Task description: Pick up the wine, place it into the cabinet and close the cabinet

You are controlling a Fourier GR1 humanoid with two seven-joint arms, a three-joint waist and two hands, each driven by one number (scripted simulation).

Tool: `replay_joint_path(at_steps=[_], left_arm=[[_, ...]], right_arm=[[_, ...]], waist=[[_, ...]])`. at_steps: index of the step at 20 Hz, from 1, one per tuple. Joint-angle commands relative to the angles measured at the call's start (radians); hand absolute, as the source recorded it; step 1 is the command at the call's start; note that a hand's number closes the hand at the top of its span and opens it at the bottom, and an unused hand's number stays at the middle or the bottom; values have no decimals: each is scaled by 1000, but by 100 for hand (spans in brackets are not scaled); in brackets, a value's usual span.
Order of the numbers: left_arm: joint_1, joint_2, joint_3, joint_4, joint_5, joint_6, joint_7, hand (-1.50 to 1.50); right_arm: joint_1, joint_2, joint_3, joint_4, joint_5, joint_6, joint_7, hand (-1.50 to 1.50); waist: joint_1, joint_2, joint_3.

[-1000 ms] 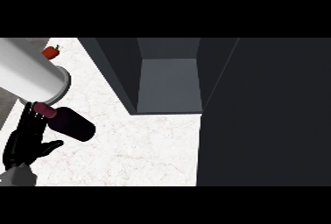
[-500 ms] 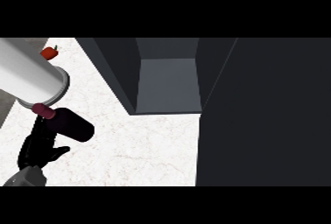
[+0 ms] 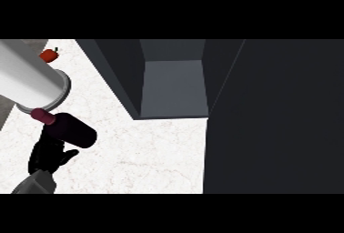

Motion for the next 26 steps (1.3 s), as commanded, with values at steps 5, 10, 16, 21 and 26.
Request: replay_joint_path(at_steps=[5,10,16,21,26], left_arm=[[-40,-28,-15,75,-27,-52,-103,150],[-79,-31,-16,80,-3,-173,-29,150],[-61,-38,-84,-4,-95,-35,-159,150],[-11,-88,-150,-67,-178,104,-309,150],[63,-180,-263,-185,-289,297,-359,150]], right_arm=[[24,-8,24,-153,-54,-22,90,-150],[16,17,56,-85,-1,-25,49,-150],[54,-17,4,-155,-58,-15,69,-150],[65,11,42,-110,4,-20,21,-150],[171,-31,8,-171,-60,18,16,-150]], waist=[[-8,4,-2],[2,0,0],[-3,-3,1],[13,-6,2],[16,-15,5]])
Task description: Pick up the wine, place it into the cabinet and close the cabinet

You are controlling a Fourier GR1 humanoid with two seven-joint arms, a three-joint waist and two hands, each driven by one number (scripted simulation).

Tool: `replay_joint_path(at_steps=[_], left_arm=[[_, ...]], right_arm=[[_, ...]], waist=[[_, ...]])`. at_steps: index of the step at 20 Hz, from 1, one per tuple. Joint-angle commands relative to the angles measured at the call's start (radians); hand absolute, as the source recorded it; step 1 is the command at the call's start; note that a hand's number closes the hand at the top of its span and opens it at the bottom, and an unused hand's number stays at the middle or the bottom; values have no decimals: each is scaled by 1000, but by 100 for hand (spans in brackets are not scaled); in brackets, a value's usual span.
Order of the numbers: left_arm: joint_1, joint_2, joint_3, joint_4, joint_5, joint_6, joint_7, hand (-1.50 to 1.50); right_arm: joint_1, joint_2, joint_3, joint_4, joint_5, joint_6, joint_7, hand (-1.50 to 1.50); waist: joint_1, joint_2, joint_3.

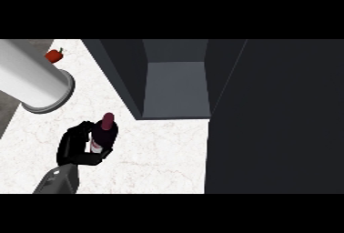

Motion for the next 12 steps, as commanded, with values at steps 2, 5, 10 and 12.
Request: replay_joint_path(at_steps=[2,5,10,12], left_arm=[[72,-81,-106,-150,-95,155,-24,150],[119,-106,-149,-241,-137,249,18,150],[201,-156,-221,-477,-149,298,235,150],[161,-179,-241,-546,-162,347,314,150]], right_arm=[[58,-13,-7,-116,-33,1,24,-150],[8,2,18,-113,0,-36,56,-150],[28,-12,14,-138,-19,-27,70,-150],[19,-29,-57,-84,-67,-5,44,-150]], waist=[[16,-2,-1],[22,-1,-2],[23,-2,-1],[18,1,-2]])
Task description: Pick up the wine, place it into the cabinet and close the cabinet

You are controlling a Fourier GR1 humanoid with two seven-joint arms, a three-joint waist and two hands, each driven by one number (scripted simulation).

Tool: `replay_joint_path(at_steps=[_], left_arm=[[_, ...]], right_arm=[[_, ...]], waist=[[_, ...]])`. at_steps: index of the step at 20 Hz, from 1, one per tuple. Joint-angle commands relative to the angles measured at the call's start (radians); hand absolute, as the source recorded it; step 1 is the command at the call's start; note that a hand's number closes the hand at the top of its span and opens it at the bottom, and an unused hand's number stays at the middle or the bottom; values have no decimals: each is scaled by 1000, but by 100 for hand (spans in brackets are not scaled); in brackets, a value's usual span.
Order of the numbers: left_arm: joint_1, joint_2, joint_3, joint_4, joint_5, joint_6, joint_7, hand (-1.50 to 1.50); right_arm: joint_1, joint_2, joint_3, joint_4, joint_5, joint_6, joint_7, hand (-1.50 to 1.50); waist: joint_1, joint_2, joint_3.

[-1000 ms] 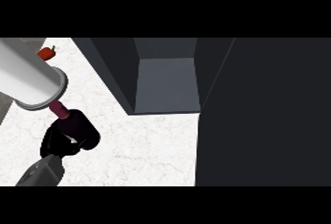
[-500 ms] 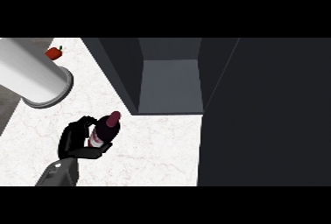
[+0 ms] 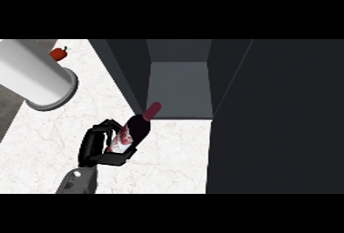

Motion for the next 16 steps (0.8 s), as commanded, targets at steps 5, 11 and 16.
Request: replay_joint_path(at_steps=[5,11,16], left_arm=[[-2,-54,-157,-265,2,160,284,150],[-117,-55,-218,-215,-6,248,373,150],[-169,-54,-304,-229,-100,340,492,150]], right_arm=[[46,-4,-21,-137,-78,-3,51,-150],[38,40,33,-146,6,-31,59,-150],[45,-33,-86,-166,-128,12,89,-150]], waist=[[-7,3,-2],[-15,7,-3],[-27,6,-3]])
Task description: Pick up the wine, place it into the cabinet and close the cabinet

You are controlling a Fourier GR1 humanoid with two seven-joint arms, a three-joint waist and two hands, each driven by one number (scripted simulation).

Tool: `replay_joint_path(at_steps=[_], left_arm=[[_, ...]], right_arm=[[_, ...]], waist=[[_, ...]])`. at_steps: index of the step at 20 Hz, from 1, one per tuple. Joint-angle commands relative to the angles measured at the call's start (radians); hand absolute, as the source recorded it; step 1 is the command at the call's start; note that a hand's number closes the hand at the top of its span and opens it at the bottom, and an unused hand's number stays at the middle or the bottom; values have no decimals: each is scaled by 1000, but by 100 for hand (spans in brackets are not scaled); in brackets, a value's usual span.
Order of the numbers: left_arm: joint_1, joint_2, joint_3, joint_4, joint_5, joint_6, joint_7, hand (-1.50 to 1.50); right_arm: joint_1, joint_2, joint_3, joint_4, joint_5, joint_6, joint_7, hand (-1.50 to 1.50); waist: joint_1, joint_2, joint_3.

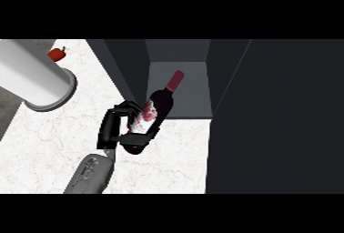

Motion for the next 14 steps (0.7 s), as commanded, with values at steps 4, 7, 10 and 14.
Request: replay_joint_path(at_steps=[4,7,10,14], left_arm=[[-115,-26,-147,-33,-4,140,160,150],[-181,-25,-99,16,7,102,159,150],[-170,-25,-189,-14,45,184,213,150],[-209,-24,-179,26,29,218,238,150]], right_arm=[[88,-14,-15,-134,-94,36,16,-150],[58,-15,-29,-107,-76,23,17,-150],[32,3,-6,-92,-86,15,17,-150],[34,-2,-13,-99,-89,14,23,-150]], waist=[[-31,1,-2],[-35,5,-2],[-41,5,-3],[-48,7,-2]])
